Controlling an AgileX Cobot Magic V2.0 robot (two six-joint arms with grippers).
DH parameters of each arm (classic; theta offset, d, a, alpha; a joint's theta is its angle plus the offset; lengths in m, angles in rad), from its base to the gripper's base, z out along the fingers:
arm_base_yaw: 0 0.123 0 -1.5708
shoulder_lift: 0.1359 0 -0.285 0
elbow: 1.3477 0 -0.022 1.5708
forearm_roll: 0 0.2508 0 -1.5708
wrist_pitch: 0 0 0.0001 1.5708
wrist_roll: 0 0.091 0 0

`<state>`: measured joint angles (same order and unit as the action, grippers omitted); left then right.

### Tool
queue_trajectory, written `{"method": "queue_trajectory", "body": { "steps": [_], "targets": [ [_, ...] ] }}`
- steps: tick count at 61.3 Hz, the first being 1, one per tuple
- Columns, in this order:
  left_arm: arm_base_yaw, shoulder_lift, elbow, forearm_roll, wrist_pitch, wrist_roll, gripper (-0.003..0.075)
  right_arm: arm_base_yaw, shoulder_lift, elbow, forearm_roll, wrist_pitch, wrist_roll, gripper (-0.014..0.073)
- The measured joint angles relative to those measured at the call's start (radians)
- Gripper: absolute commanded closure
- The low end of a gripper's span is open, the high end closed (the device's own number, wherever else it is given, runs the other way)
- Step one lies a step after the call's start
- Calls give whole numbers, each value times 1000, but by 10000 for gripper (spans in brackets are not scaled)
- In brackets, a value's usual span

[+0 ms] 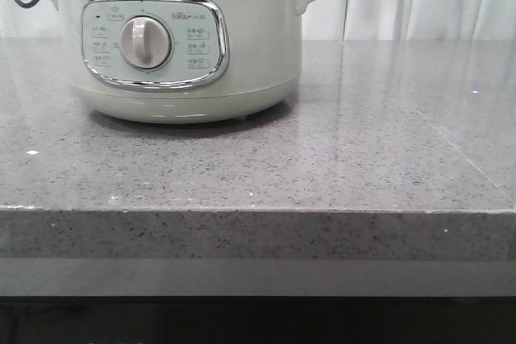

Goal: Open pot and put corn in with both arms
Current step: 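Lower the glass lid back onto the cooker with the left gripper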

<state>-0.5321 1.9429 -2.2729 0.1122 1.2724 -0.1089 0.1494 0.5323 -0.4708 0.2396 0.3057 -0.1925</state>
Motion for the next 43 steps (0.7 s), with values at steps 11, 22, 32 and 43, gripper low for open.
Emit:
{"method": "queue_trajectory", "body": {
  "steps": [11, 22, 32, 43],
  "targets": [
    [0, 1, 0, -4, 6, 0, 512, 0, 0, 0, 0, 0, 0, 714],
    [0, 1, 0, -15, 16, 0, 512, 0, 0, 0, 0, 0, 0, 714],
    [0, 1, -1, -15, 18, 0, 507, 0, 0, 0, 0, 0, 0, 714],
    [0, 7, -2, -15, 18, 0, 507, 0, 0, 0, 0, 0, 0, 714]
  ]
}}
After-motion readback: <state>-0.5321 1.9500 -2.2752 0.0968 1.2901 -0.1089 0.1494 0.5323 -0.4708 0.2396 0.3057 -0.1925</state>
